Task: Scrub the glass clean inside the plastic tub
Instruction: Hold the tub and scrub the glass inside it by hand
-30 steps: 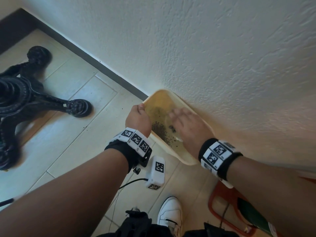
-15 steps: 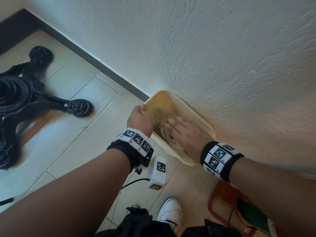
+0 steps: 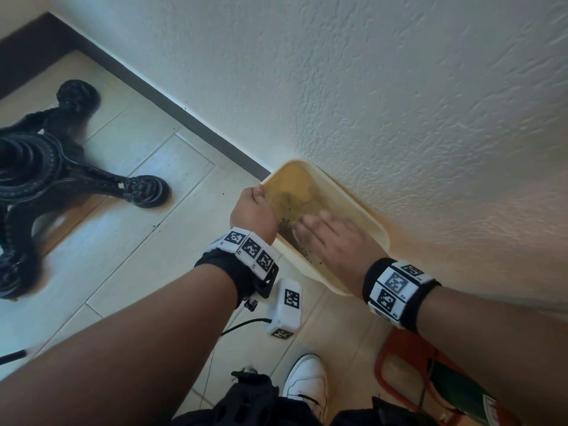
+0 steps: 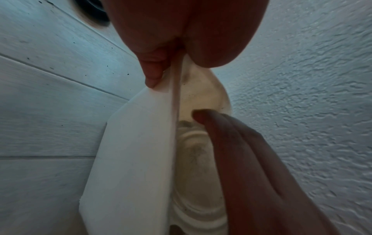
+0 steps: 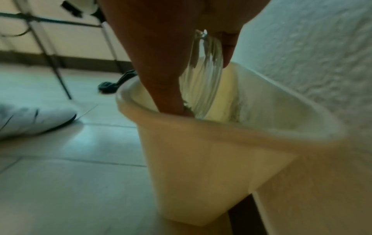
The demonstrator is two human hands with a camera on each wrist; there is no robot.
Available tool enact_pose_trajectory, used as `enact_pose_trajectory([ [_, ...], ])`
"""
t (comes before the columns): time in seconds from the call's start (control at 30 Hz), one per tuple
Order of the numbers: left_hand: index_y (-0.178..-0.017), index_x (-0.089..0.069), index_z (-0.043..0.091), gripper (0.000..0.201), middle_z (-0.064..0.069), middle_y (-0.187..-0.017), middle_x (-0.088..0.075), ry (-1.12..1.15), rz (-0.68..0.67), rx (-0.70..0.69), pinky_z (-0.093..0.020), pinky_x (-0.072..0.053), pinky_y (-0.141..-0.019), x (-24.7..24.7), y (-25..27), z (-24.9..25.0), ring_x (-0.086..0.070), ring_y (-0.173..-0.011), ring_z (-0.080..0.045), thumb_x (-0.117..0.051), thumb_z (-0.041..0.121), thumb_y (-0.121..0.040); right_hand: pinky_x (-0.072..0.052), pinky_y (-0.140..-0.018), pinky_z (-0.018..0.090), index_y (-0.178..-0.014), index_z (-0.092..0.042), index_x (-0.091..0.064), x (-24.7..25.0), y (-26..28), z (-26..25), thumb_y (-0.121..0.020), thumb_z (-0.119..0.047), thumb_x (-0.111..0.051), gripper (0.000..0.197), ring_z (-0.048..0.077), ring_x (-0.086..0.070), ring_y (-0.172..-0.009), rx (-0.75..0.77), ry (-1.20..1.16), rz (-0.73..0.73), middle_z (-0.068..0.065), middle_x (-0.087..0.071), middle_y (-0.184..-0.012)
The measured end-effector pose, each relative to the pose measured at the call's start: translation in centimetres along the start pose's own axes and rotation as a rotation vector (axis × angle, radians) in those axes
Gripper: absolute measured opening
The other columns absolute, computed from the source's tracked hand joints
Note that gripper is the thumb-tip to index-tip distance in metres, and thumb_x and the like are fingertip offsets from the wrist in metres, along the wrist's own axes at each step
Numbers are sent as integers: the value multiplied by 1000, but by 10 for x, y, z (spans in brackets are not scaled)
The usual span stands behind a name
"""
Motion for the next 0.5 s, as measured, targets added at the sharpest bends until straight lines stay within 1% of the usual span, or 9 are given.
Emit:
enact_pose_trajectory([
  [0.03,-116,-59,11,41,-2,-88,-58,3,-2,-1,-29,-35,-68,-1,0,0,-51,-77,-21,-27,34,-104,-49,-86,50,-143,-5,-38,1,-1,0,-73,-2,-43,69,42,-47,-123,1,-5,7,19,-50,-139],
  [0.1,-115,-59,11,41,0,-85,-57,3,3,4,-29,-36,-67,-1,0,-2,-52,-76,-21,-27,34,-103,-48,-90,50,-145,-5,-34,1,-3,5,-71,0,-44,74,42,-44,-126,-29,-17,1,18,-46,-142],
  [0.2,-112,-59,12,41,-2,-83,-59,-5,-5,2,-29,-37,-64,-2,-1,-2,-54,-73,-22,-27,36,-103,-48,-91,50,-144,-5,-33,1,-2,7,-65,3,-53,82,41,-44,-126,-28,-3,2,18,-47,-142],
  [0.27,-111,-59,11,41,-4,-86,-60,-15,-10,5,-30,-37,-66,-2,-2,-3,-53,-74,-23,-27,36,-103,-47,-91,49,-144,-6,-33,0,0,9,-65,3,-49,82,40,-44,-126,-55,-16,-2,17,-47,-142],
  [0.37,-112,-59,11,41,-1,-84,-56,-20,-22,5,-30,-38,-68,-2,-2,-2,-52,-75,-23,-27,36,-103,-46,-95,49,-145,-8,-31,-2,1,13,-66,1,-42,81,39,-42,-127,-77,-40,5,15,-45,-143],
  [0.43,-113,-58,12,41,0,-84,-56,-31,-19,6,-30,-37,-67,-2,-2,-3,-52,-74,-22,-27,36,-103,-46,-93,52,-145,-7,-31,-1,0,19,-67,2,-38,79,40,-41,-127,-108,-53,15,16,-44,-143],
  [0.5,-113,-58,12,41,1,-83,-55,-33,-20,7,-30,-37,-67,-2,0,-3,-52,-73,-21,-27,36,-103,-47,-91,51,-145,-6,-32,0,2,20,-70,3,-36,75,41,-42,-125,-97,-23,21,17,-45,-143],
])
Point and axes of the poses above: each hand's wrist, its own y-axis away from the middle knuckle, its own x-axis out of the back of the hand, z = x × y, the point moved 10 cm from there along -y, towards the middle knuckle
